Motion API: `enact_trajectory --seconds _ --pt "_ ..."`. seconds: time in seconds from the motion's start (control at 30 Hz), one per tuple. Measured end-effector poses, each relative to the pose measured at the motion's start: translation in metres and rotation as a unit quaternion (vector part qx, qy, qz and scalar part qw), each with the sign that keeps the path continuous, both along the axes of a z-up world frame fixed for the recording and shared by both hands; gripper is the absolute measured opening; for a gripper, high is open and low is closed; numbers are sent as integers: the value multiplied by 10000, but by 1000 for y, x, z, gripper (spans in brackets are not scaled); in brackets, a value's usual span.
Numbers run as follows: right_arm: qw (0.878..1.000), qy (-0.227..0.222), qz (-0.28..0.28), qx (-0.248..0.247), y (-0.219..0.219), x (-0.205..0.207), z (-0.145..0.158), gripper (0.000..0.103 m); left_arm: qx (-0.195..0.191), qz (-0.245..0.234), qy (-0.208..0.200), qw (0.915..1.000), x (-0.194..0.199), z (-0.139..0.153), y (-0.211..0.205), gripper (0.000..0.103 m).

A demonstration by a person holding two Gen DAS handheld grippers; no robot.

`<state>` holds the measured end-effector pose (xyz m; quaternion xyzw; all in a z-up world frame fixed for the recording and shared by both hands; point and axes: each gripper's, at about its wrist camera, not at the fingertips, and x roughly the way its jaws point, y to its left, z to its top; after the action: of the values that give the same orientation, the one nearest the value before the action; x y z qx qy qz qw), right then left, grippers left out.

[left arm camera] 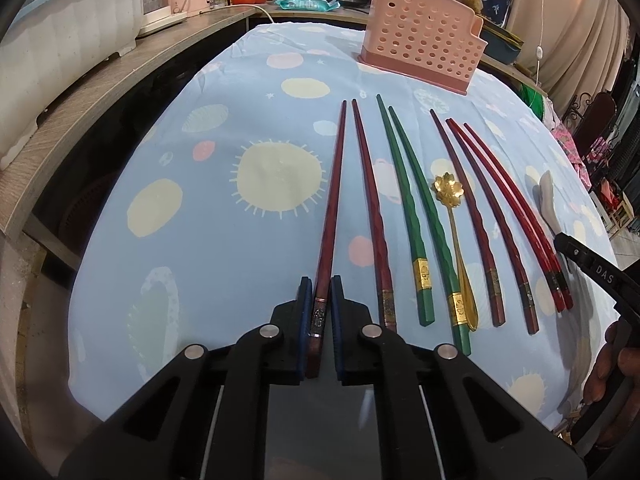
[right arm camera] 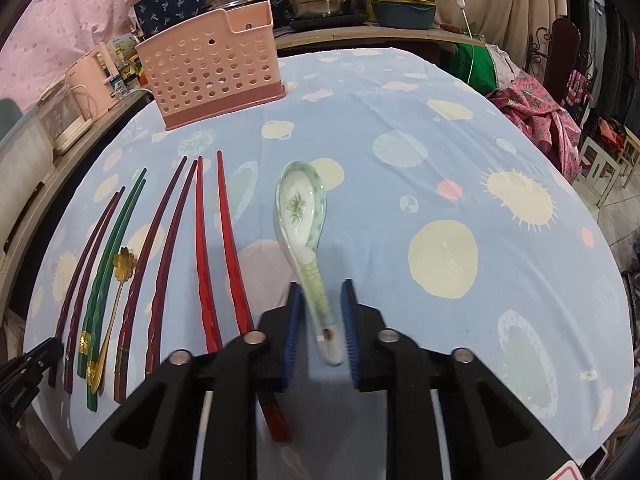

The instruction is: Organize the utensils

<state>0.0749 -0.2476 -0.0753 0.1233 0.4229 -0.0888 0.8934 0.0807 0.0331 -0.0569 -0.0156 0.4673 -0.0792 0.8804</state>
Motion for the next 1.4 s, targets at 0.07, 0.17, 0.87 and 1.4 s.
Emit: enact_trajectory --seconds 0.07,0.17,0.87,1.4 --pt "10000 -12 11 39 -1 -3 1 14 -29 -3 -19 10000 -1 2 0 7" --pt "9999 -57 41 88 0 -7 6 11 -64 -3 -81 9999 -4 7 1 7" --pt "9968 -799 33 75 -23 -4 74 1 -299 106 -1404 9896 22 107 5 7" --pt "9985 46 -56 541 -30 -25 4 9 -256 49 -781 9966 12 69 0 7"
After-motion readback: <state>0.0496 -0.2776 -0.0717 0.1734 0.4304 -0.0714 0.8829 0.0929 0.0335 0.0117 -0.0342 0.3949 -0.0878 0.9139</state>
